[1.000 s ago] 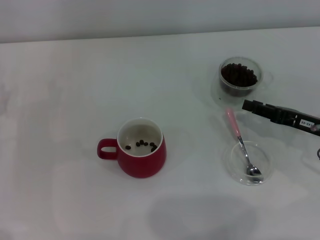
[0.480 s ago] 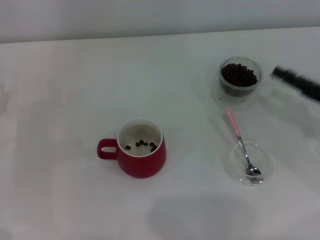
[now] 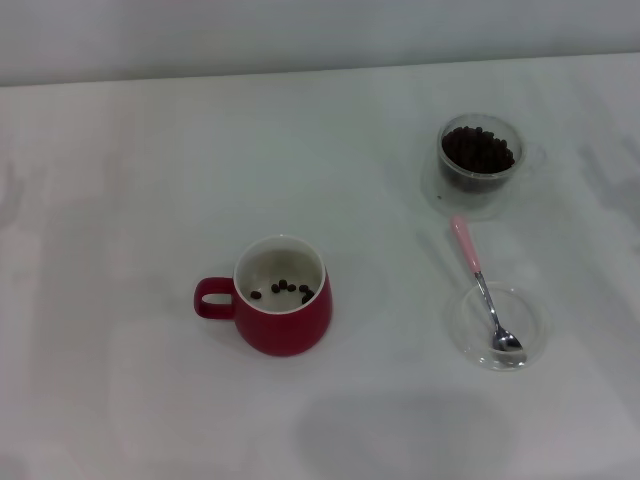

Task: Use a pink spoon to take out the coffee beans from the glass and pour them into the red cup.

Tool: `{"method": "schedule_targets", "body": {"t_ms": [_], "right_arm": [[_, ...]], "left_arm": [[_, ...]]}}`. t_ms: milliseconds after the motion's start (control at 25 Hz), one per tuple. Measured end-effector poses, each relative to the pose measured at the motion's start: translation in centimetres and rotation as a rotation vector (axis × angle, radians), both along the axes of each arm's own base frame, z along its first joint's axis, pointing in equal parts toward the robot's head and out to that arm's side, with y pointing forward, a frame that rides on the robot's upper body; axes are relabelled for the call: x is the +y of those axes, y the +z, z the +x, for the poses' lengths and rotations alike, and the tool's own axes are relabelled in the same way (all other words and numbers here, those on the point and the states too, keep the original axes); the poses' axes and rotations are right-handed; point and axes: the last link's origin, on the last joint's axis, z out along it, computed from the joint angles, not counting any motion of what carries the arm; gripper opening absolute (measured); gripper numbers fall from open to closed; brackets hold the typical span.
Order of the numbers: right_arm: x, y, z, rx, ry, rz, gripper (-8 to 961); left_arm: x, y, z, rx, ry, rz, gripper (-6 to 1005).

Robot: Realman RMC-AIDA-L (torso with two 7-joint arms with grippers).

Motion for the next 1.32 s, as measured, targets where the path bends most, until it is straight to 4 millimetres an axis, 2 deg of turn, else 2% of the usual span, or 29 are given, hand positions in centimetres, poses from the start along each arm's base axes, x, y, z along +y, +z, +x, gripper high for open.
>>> {"method": "schedule_targets", "body": {"t_ms": [280, 400, 760, 920, 1040, 1120, 1320], "right_arm": [[1.8, -0.4, 0.4, -0.355, -0.085, 0.079, 747], [2.5, -0.6, 0.8, -0.443, -0.138, 0.087, 747], [5.6, -0.7, 0.9, -0.426, -0.247, 0.049, 752], [6.1, -0.7, 0.3, -0.421, -0.225, 0.058, 756], [6.3, -0.7, 0.1, -0.417, -0.22, 0.058, 823], [6.3, -0.8, 0.3, -0.398, -0.231, 0.059, 868], [5.8, -0.9, 1.1, -0.312, -0.287, 0.057, 868]], "left_arm": [[0.0, 0.1, -0.1, -0.01, 0.013, 0.009, 891], [0.1, 0.1, -0.1, -0.013, 0.015, 0.01, 891], [0.2, -0.1, 0.0, -0.015, 0.017, 0.003, 891], [0.5, -0.1, 0.2, -0.015, 0.013, -0.001, 891], [0.8, -0.1, 0.4, -0.011, 0.011, -0.004, 892], [0.9, -0.2, 0.4, -0.008, 0.011, -0.007, 892], [1.0, -0.4, 0.7, -0.02, 0.011, -0.004, 892]]}}
